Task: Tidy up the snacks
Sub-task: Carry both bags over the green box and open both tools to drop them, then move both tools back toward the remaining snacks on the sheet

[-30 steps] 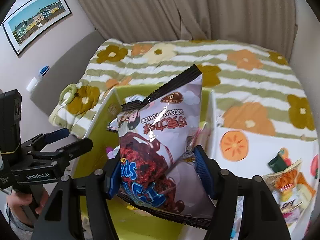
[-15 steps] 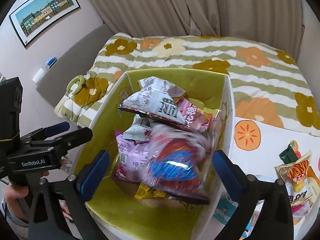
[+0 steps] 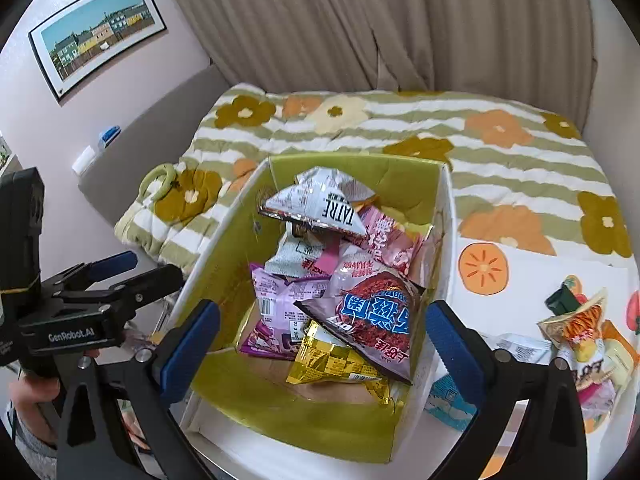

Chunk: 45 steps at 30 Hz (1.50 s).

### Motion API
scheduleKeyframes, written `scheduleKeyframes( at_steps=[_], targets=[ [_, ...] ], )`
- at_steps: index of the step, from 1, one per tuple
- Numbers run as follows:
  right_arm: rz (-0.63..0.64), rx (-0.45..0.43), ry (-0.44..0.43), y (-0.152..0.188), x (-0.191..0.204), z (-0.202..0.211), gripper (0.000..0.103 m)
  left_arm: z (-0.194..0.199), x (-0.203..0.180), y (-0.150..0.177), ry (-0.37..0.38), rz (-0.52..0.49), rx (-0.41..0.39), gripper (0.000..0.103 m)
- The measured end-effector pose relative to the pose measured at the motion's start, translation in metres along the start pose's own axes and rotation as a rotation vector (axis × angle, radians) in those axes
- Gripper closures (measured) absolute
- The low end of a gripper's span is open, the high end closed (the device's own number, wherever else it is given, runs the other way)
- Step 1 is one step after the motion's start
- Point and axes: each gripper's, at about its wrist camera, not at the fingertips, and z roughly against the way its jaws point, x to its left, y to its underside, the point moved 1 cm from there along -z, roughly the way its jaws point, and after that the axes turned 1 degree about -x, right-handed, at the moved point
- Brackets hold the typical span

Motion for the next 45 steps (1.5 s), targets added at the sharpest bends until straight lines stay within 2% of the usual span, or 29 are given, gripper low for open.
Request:
scheduleKeyframes(
  at_steps=[6, 13, 23, 29, 37, 45],
  targets=[
    [-0.014, -0.083, 0.027, 0.005, 0.010, 0.031, 0.001, 0.034, -0.008, 0.006, 0.000, -0.045, -0.071, 0.001],
    [-0.044, -0.191, 0.119, 0.019, 0.001, 0.079, 0.001, 0.057, -0.042, 0.015, 0.058, -0.125, -0.123, 0.001],
    [-0.125, -0.271, 0.271, 0.051, -0.072, 0.150, 0.001, 0.055, -0.131, 0.036, 0.162, -0.198, -0.118, 0.001],
    [-0.112, -0.242, 0.322, 0.059, -0.123, 0.173, 0.001, 0.038, -0.197, 0.049, 0.183, -0.186, -0.076, 0.001],
    [-0.091, -0.167, 0.269, 0.065, -0.190, 0.170, 0.001, 0.002, -0.271, 0.076, 0.088, -0.194, -0.059, 0.001],
    [-0.049, -0.070, 0.193, 0.069, -0.249, 0.122, 0.001, -0.072, -0.317, 0.101, -0.064, -0.266, -0.006, 0.001]
  ],
)
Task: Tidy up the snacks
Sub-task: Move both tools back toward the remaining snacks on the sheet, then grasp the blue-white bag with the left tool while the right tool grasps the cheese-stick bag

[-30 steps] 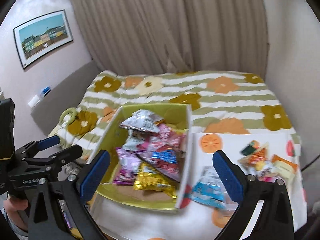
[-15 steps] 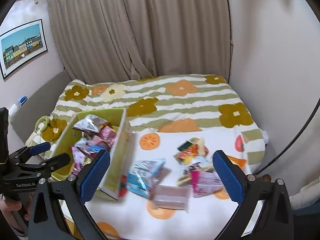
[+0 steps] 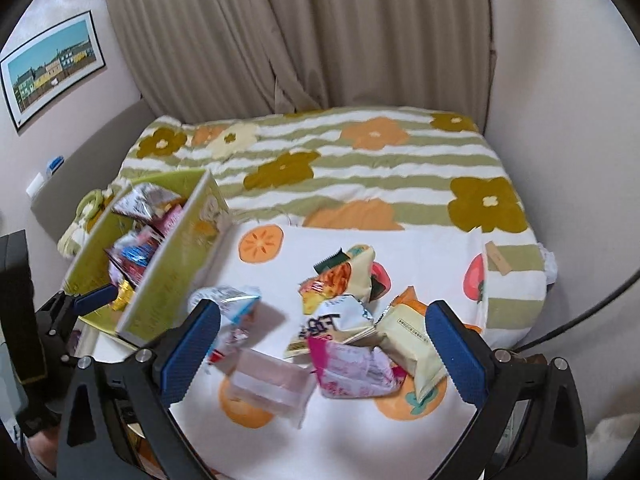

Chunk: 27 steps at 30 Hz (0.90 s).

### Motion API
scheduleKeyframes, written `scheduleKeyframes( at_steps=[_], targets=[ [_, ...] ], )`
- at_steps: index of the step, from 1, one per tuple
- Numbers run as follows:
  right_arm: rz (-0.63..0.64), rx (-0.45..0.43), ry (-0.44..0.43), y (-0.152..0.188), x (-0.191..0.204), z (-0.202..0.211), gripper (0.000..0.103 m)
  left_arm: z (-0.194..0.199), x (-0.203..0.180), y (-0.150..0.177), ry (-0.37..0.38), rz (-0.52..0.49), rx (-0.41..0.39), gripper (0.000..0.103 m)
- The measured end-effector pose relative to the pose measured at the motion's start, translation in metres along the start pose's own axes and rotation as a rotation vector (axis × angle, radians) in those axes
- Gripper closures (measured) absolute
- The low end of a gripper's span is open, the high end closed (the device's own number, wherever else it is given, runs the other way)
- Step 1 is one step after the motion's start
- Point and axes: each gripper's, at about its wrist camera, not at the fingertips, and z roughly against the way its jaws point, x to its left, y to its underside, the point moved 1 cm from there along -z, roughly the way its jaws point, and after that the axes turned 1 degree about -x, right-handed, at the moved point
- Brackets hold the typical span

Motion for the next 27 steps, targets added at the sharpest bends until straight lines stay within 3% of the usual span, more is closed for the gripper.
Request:
scheduleKeyframes(
  at_steps=[11, 27],
  targets=[
    [0.058, 0.118, -0.069, 0.001, -0.026, -0.085, 0.001, -0.089, -0.024, 0.009, -0.168, -0.054, 0.108, 0.002],
    [0.212, 0.215, -0.053, 0.005, -0.015, -0.140, 0.001, -0.134, -0.020, 0.016, -0.175, -0.073, 0.194, 0.016]
  ],
)
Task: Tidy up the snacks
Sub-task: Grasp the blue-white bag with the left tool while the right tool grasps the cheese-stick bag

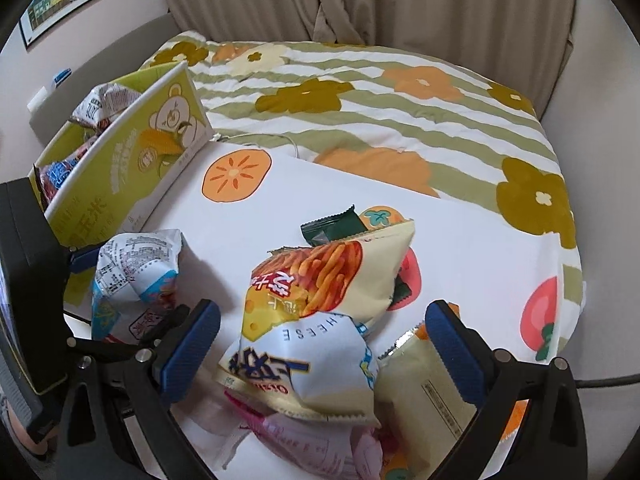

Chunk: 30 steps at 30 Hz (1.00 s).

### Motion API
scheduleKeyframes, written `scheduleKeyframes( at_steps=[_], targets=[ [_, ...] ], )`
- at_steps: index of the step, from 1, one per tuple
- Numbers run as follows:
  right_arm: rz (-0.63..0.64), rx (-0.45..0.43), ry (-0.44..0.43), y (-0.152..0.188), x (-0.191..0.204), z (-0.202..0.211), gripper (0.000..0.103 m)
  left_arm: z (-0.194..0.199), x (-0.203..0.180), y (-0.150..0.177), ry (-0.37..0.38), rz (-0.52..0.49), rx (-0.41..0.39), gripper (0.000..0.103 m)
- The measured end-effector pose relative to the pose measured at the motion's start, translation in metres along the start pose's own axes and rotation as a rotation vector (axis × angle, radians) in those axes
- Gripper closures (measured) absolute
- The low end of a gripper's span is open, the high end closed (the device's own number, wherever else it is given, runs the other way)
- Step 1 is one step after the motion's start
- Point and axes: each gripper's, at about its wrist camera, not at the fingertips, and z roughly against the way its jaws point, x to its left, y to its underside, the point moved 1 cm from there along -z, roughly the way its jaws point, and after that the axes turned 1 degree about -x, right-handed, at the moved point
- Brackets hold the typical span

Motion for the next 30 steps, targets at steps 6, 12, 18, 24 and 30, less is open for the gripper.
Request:
scheduleKeyframes(
  at_steps=[6, 12, 18, 24, 30],
  targets=[
    [0.032, 0.024, 0.005, -0.002, 0.007, -0.015, 0.001, -0.001, 0.005, 0.004, 0.048, -0.001, -0.004, 0.026],
    [0.039, 0.058, 0.018, 0.001, 0.010, -0.026, 0.002, 0.002, 0.006, 0.004, 0.082, -0.019, -0.013, 0.034],
    [0.013, 0.101, 0.008, 0.004, 0.009, -0.037, 0.028, 0.010, 0.012, 0.001, 0.103, -0.003, -0.031, 0.038],
    [-0.023, 0.095, 0.008, 0.005, 0.009, -0.032, 0.038, 0.023, 0.015, -0.005, 0.112, -0.005, -0.060, 0.039],
    [-0.087, 0.020, -0.016, -0.005, 0.006, -0.002, 0.038, 0.054, 0.020, -0.011, 0.122, 0.008, -0.107, 0.039]
  ],
)
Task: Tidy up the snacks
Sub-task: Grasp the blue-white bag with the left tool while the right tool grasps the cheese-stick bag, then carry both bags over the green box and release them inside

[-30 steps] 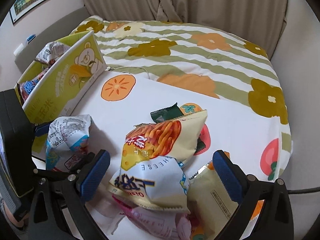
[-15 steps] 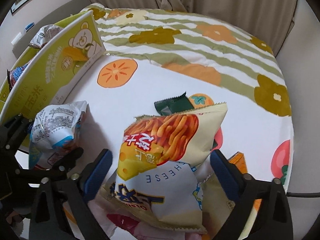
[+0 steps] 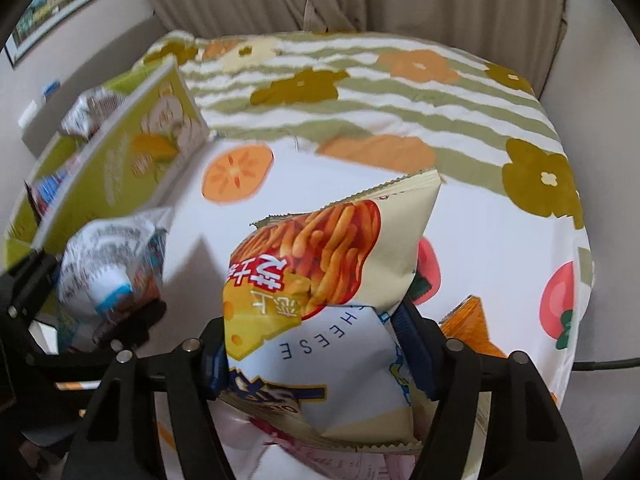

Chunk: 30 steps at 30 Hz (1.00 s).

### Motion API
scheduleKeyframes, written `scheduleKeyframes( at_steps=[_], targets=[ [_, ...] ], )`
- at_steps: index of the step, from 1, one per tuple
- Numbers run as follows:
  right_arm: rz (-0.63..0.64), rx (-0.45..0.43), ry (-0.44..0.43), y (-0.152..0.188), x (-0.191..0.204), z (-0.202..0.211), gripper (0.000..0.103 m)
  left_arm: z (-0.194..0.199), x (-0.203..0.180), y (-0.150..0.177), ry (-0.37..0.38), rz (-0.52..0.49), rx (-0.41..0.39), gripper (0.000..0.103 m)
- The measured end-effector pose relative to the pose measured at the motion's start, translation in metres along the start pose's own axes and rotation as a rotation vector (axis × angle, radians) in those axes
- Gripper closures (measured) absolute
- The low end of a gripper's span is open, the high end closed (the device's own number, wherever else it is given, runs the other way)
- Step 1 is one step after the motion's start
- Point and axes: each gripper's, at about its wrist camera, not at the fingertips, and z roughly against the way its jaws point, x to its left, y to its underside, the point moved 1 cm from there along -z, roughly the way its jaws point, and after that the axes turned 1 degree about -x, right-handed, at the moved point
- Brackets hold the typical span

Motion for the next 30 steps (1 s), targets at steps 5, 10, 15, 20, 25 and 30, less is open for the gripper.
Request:
scheduleKeyframes(
  at_steps=[5, 10, 15, 20, 25, 30],
  targets=[
    [-0.059, -0.078, -0.043, -0.015, 0.002, 0.037, 0.038, 0.041, 0.009, -0.012, 0.004, 0.023, -0.063, 0.039],
    [-0.075, -0.149, -0.074, -0.027, 0.017, 0.080, 0.038, 0.095, 0.031, -0.022, 0.012, 0.082, -0.137, 0.039],
    [-0.048, -0.201, -0.107, -0.037, 0.047, 0.114, 0.038, 0.139, 0.070, -0.025, 0.014, 0.148, -0.196, 0.039],
    [-0.031, -0.245, -0.130, -0.042, 0.094, 0.137, 0.038, 0.170, 0.130, -0.019, -0.013, 0.178, -0.238, 0.039],
    [-0.026, -0.276, -0.166, -0.050, 0.144, 0.140, 0.038, 0.176, 0.196, -0.007, -0.048, 0.221, -0.236, 0.039],
    [-0.020, -0.278, -0.197, -0.062, 0.196, 0.123, 0.038, 0.158, 0.256, 0.007, -0.037, 0.264, -0.191, 0.039]
  ],
)
